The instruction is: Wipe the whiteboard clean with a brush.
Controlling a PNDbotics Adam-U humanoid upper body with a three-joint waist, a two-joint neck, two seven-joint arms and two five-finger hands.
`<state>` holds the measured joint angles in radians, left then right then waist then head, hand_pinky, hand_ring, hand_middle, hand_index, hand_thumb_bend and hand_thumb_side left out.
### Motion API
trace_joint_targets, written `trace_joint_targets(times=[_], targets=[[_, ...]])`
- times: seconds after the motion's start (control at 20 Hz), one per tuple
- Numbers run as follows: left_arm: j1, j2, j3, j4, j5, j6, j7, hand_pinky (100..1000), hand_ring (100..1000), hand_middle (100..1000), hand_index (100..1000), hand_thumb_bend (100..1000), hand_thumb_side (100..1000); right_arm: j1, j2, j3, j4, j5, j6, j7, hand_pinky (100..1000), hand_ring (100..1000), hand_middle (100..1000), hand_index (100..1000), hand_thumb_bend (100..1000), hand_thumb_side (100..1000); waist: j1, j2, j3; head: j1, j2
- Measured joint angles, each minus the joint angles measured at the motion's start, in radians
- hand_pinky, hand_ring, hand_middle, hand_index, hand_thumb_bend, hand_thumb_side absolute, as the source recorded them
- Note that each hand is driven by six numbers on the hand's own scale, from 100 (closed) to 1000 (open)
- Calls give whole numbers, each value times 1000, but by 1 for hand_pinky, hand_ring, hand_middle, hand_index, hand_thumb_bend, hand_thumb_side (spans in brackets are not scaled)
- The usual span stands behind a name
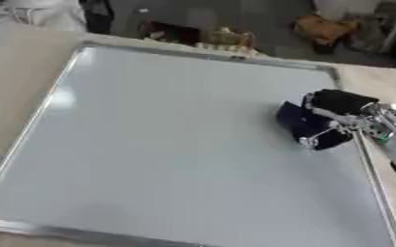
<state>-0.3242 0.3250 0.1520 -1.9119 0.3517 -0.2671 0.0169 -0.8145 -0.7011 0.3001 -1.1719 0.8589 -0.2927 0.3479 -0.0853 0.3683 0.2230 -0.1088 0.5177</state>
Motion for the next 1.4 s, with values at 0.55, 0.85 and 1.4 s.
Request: trace_joint_targets(times=[0.55,0.85,1.4], targets=[[0,0,0,1,0,-5,1,674,643,571,629,266,977,-27,12,-23,78,62,-7,-51,559,615,191,164,100,276,5,-5,6,-16,0],[0,0,0,5,0,-6,2,675,644,571,629,266,976,-29,11,-20,80,62,-25,-41,560,615,193,165,100,248,5,-6,9,-18,0],[0,0,0,5,1,-7,2,675,645,572,629,269,973,14,-30,37,-53,-27,-84,97,556,606,186,161,100,215,13,-11,9,-18,9]])
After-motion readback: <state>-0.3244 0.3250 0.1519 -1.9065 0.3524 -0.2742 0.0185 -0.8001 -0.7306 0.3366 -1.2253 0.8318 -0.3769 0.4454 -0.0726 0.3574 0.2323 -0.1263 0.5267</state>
